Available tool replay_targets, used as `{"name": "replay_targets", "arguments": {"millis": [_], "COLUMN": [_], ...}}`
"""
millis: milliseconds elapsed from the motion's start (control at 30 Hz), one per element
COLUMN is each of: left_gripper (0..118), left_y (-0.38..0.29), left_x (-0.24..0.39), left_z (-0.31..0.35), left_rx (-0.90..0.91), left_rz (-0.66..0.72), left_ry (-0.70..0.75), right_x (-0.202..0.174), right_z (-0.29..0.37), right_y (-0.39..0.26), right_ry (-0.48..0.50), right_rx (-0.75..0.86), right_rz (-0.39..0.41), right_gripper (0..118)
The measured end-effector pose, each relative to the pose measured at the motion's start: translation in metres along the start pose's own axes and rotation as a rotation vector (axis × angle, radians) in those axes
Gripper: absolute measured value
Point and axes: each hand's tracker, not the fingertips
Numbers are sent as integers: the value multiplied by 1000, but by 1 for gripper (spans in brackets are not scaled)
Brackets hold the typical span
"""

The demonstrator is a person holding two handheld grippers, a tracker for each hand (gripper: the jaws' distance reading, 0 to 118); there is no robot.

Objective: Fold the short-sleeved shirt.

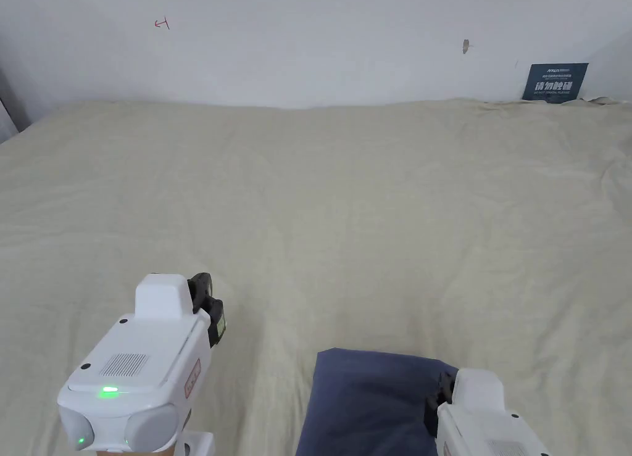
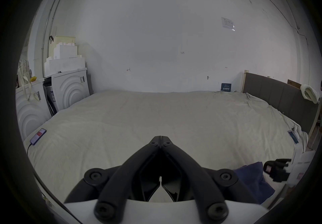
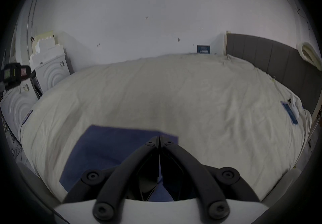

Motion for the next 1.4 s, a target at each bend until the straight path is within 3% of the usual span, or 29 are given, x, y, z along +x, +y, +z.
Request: {"name": "replay_targets", "arguments": {"millis": [267, 367, 633, 733, 767, 800, 833, 900, 1333, 1400], "left_gripper": [0, 0, 0, 19, 35, 64, 83, 105, 105, 101], "left_y": [-16, -21, -31, -37, -39, -42, -45, -52, -82, -84], "left_x": [6, 10, 14, 12, 11, 12, 13, 18, 27, 33], "left_z": [-3, -5, -34, -55, -64, -72, -78, -89, -133, -135], "left_rx": [-64, -104, -394, -526, -573, -625, -657, -713, -889, -915], "left_rz": [10, 21, 184, 284, 310, 314, 301, 277, 250, 239], "left_ry": [-45, -83, -382, -486, -511, -533, -537, -547, -623, -637], "right_x": [-8, -15, -9, -8, -7, -7, -7, -7, -5, -5], "right_z": [-21, -18, -16, -16, -16, -16, -16, -16, -16, -16], "right_y": [-43, -49, -40, -39, -38, -38, -37, -38, -37, -37], "right_ry": [-39, -68, -47, -39, -36, -34, -33, -32, -24, -24], "right_rx": [-34, 14, -16, -23, -25, -28, -29, -29, -33, -33], "right_rz": [20, 102, 75, 69, 64, 61, 60, 60, 57, 54], "right_gripper": [0, 0, 0, 0, 0, 0, 0, 0, 0, 0]}}
